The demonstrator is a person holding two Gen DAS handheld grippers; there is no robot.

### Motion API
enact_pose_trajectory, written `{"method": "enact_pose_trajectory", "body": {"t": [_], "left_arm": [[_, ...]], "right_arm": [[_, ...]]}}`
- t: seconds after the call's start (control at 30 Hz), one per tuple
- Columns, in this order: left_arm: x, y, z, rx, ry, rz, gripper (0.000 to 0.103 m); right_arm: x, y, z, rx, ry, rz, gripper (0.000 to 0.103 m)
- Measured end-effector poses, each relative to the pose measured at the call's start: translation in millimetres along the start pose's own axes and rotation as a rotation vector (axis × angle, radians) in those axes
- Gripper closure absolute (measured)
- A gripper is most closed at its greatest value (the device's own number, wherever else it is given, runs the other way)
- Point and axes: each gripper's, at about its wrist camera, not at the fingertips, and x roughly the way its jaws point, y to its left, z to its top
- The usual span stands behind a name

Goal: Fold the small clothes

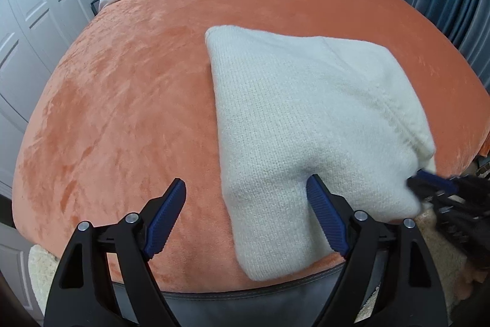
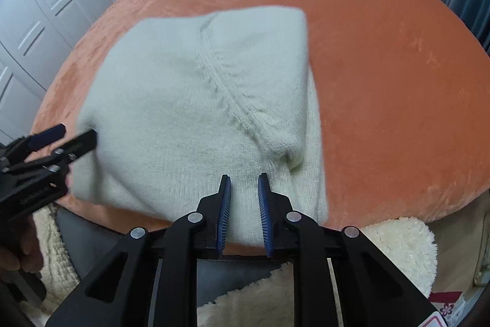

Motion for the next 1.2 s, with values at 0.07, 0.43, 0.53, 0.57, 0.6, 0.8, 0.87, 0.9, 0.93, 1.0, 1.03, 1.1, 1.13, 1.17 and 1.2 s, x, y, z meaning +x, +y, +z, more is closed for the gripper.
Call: {"method": "enact_pose_trajectory", "body": {"t": [0.07, 0.43, 0.53, 0.57, 0.6, 0.8, 0.87, 0.9, 0.93, 1.0, 1.03, 1.1, 1.13, 1.17, 1.2], "left_arm": [[-2.1, -1.4, -1.0, -0.002, 0.0, 0.008, 0.023], [-10.7, -0.3, -4.5, -0.027, 0.012, -0.026, 0.021], [-13.8, -0.3, -4.0, -0.031, 0.003, -0.029, 0.019], [-14.4, -0.7, -3.6, -0.032, 0.002, -0.03, 0.019], [-15.0, -0.7, -3.2, -0.034, 0.002, -0.031, 0.018], [-12.3, 9.7, 2.2, -0.089, 0.017, -0.061, 0.017], [-11.1, 17.4, 7.1, -0.126, 0.012, -0.083, 0.014], [-9.4, 21.7, 10.2, -0.142, 0.006, -0.09, 0.013], [-6.5, 26.1, 14.0, -0.162, 0.0, -0.096, 0.013], [2.1, 33.0, 20.8, -0.197, 0.015, -0.09, 0.013], [5.3, 36.1, 23.5, -0.218, 0.023, -0.096, 0.013], [5.4, 39.3, 26.5, -0.245, 0.021, -0.107, 0.013], [4.2, 38.7, 27.4, -0.243, 0.013, -0.106, 0.013], [3.1, 36.9, 27.6, -0.231, 0.006, -0.104, 0.013], [2.7, 34.7, 27.2, -0.216, 0.001, -0.097, 0.013]], "right_arm": [[-12.0, 2.1, 0.8, 0.034, -0.015, 0.016, 0.088], [-56.3, -33.5, -3.8, 0.187, -0.113, 0.039, 0.052], [-59.7, -41.4, 1.1, 0.207, -0.117, 0.044, 0.049], [-59.4, -44.7, 4.8, 0.213, -0.121, 0.06, 0.046], [-56.6, -46.0, 9.8, 0.216, -0.124, 0.077, 0.042], [-19.6, -50.7, 39.4, 0.276, -0.069, 0.127, 0.036], [-10.1, -50.1, 45.3, 0.278, -0.074, 0.14, 0.032], [-4.8, -48.4, 47.3, 0.278, -0.07, 0.136, 0.031], [1.0, -48.1, 49.4, 0.278, -0.061, 0.132, 0.031], [8.4, -44.8, 53.7, 0.254, -0.048, 0.156, 0.048], [6.7, -41.1, 56.6, 0.225, -0.06, 0.159, 0.06], [-6.1, -28.7, 63.8, 0.135, -0.098, 0.099, 0.073], [-14.9, -20.8, 66.7, 0.086, -0.126, 0.064, 0.073], [-20.8, -15.9, 68.9, 0.053, -0.145, 0.04, 0.073], [-25.5, -12.8, 70.6, 0.034, -0.164, 0.021, 0.071]]}}
